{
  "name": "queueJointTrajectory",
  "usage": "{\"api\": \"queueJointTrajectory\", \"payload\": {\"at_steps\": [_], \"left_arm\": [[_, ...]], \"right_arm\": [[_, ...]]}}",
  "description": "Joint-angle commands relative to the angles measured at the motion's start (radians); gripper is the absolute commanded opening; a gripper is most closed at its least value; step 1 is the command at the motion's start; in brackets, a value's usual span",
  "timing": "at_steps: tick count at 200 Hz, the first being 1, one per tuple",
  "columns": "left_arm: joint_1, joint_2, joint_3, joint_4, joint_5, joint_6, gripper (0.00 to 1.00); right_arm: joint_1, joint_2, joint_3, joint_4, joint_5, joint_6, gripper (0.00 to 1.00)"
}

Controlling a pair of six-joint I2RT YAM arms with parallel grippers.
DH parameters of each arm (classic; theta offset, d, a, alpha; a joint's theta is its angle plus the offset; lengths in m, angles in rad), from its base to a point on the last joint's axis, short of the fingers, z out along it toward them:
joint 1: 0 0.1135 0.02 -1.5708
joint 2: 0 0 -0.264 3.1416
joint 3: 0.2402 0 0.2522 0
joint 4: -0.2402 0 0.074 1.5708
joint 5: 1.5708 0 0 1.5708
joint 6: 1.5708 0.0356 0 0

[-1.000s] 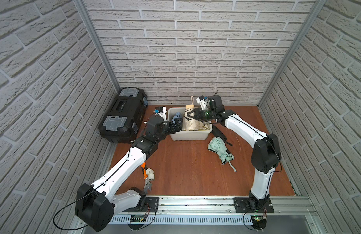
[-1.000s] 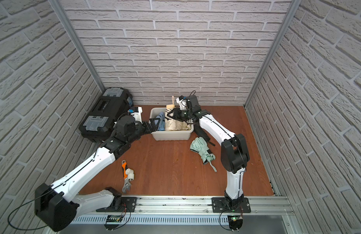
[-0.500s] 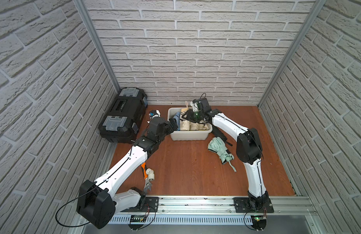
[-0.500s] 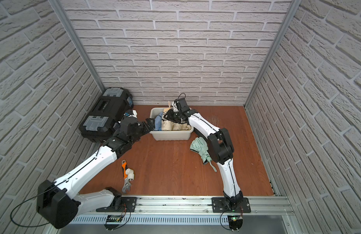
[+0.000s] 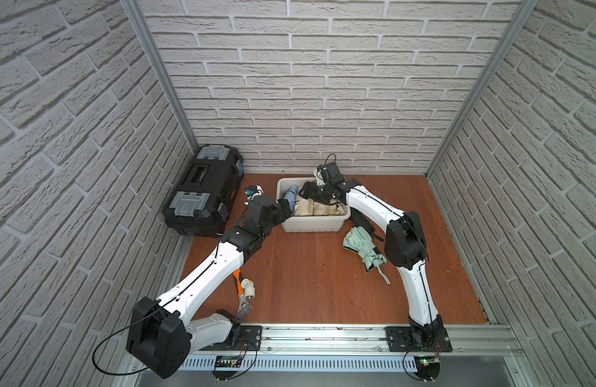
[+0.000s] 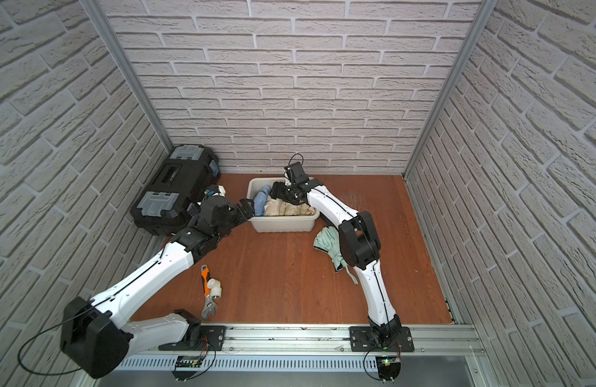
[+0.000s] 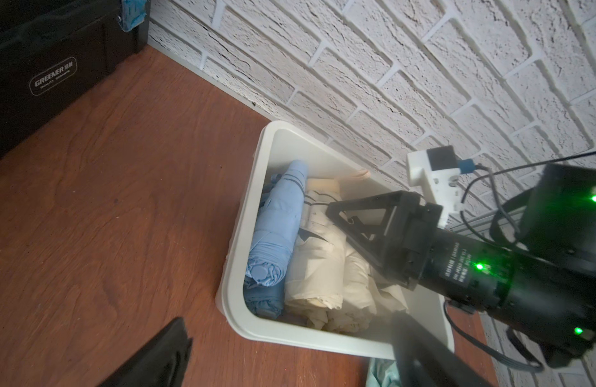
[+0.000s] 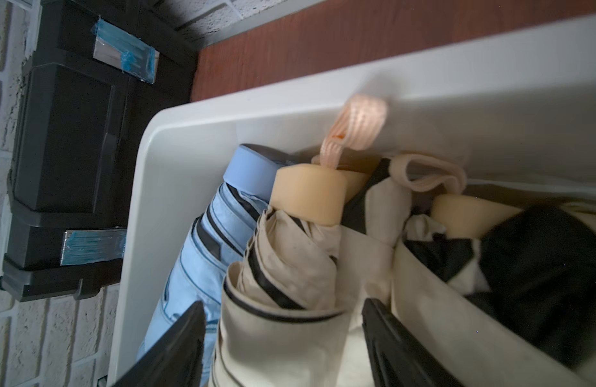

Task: Put the umbrella into the storage box
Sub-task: Place the umbrella in the storage box.

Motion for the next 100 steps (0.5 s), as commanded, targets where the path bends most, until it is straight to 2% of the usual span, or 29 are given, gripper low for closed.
{"api": "queueJointTrajectory", "payload": {"at_steps": [1,56,80,100], "left_arm": [[0.009,-0.008,-0.024,0.059,-0.017,0.013,0.97],[0.024,-0.020,-0.068,0.129,-0.017,0.030,0.97],[0.032,-0.026,-0.087,0.160,-0.017,0.029,0.97],[0.037,-0.035,-0.104,0.178,-0.015,0.028,0.97]], "right_arm": [[-0.003,-0.171,-0.044,-0.052,0.086,-0.119,0.78],[-0.004,-0.531,-0.395,-0.215,0.279,-0.330,0.78],[-0.005,-0.667,-0.546,-0.330,0.394,-0.339,0.78],[-0.005,-0.762,-0.655,-0.400,0.438,-0.308,0.78]]}}
